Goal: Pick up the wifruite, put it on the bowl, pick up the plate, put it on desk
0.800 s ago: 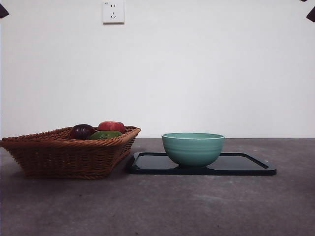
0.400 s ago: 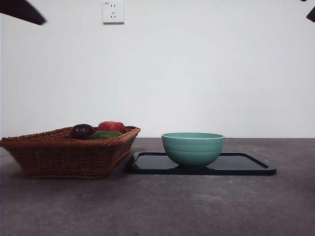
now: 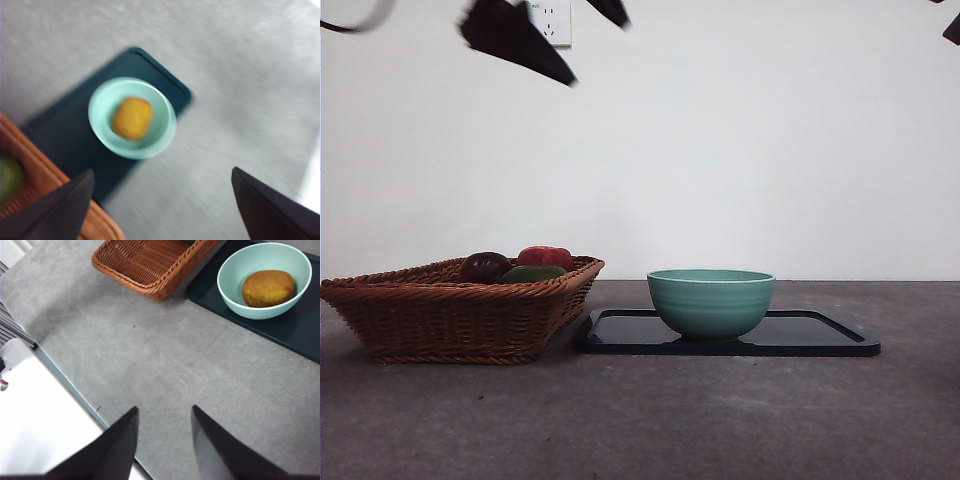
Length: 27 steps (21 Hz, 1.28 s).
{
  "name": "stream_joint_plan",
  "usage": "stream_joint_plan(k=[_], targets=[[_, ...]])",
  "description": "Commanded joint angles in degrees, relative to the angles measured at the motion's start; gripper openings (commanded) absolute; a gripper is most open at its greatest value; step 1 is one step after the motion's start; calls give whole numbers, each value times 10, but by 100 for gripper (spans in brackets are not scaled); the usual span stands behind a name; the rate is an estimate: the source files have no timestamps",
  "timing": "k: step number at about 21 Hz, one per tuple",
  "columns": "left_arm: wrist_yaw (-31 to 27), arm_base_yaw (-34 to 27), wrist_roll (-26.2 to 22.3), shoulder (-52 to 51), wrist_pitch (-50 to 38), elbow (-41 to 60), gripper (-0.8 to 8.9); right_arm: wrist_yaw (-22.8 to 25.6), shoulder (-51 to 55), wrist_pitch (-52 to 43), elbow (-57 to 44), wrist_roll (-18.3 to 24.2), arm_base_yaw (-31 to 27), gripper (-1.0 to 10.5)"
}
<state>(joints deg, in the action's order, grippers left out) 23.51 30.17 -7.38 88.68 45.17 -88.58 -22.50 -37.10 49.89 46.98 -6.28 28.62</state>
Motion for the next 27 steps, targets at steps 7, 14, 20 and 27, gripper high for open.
stream_joint_plan(k=[7,14,20,27], targets=[[-58,39,-46,220,-25,-163,437,-2,-2,1,6,-5,5,170],[-62,65,-67,312,-78,-167,437,-2,-2,16,6,-5,5,170],[-100,82,-104,358,-97,-167,436,-2,-2,21,6,-5,5,170],[-100,85,-104,386,-116,-167,436,0,-2,28,6,-5,5,170]])
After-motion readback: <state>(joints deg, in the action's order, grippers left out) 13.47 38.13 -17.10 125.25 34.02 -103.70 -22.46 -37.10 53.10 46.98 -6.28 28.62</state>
